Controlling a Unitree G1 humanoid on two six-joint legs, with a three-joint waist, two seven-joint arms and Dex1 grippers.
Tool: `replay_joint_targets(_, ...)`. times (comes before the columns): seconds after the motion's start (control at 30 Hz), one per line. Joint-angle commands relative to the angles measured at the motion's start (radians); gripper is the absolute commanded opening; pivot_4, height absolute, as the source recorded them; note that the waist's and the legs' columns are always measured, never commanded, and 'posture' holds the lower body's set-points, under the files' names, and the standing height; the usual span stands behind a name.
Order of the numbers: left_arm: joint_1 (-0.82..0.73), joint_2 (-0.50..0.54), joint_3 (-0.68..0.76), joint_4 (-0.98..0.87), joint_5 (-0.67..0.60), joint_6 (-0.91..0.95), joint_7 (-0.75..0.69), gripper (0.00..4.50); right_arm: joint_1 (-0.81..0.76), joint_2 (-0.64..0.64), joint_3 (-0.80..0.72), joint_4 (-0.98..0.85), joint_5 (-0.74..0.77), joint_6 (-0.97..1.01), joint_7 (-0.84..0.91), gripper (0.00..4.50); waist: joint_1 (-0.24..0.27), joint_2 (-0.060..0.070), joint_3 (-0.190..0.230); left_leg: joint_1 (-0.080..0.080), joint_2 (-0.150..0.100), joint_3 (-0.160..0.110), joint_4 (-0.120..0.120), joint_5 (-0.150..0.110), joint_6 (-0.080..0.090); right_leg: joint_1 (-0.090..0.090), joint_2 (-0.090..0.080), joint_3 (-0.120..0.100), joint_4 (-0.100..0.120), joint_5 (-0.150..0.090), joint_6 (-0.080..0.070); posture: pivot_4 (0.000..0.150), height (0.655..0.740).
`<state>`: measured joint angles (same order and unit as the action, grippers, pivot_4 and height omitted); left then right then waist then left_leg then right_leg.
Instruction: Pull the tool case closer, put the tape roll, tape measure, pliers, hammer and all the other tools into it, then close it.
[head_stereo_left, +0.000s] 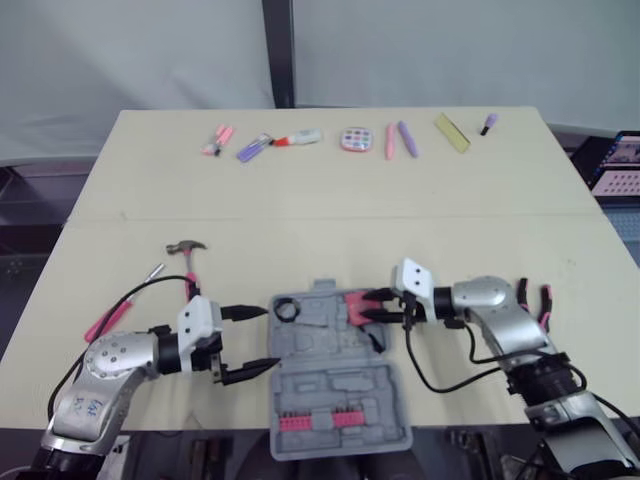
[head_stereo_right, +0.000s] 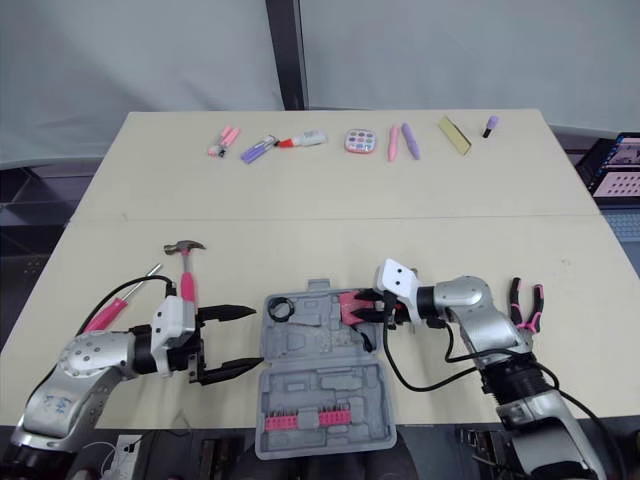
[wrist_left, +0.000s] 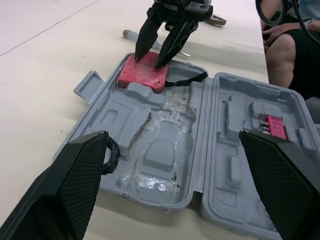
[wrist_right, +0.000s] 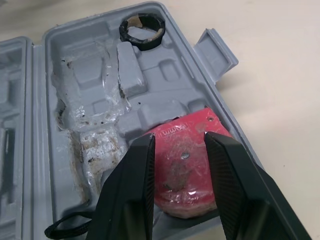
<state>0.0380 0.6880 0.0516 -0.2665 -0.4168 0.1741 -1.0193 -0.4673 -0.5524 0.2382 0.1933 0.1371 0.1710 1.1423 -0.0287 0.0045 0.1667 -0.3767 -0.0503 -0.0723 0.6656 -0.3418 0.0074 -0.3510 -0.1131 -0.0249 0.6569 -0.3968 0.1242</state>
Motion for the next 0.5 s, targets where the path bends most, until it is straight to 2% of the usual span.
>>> replay_joint_targets(0.03, 0.005, 0.013, 0.023, -0.018, -0.013, -0.005, -0.009, 4.50, -0.004, 0.006, -0.007, 0.019, 0.001, -0.026, 0.003, 1.66, 0.000, 0.000, 0.000, 0.000, 0.000, 0.000, 0.000, 0.000, 0.000, 0.000, 0.000, 0.000, 0.000, 0.000, 0.000, 0.150, 0.7400)
replay_joint_targets(0.5, 0.019, 0.016, 0.037, -0.053, -0.011, 0.012, 0.007, 4.50, 0.024, 0.045, -0.010, 0.184, -0.009, -0.090, -0.006, 1.66, 0.000, 0.000, 0.000, 0.007, 0.000, -0.003, -0.001, 0.000, 0.000, 0.010, 0.000, 0.000, -0.005, 0.000, 0.000, 0.150, 0.7400)
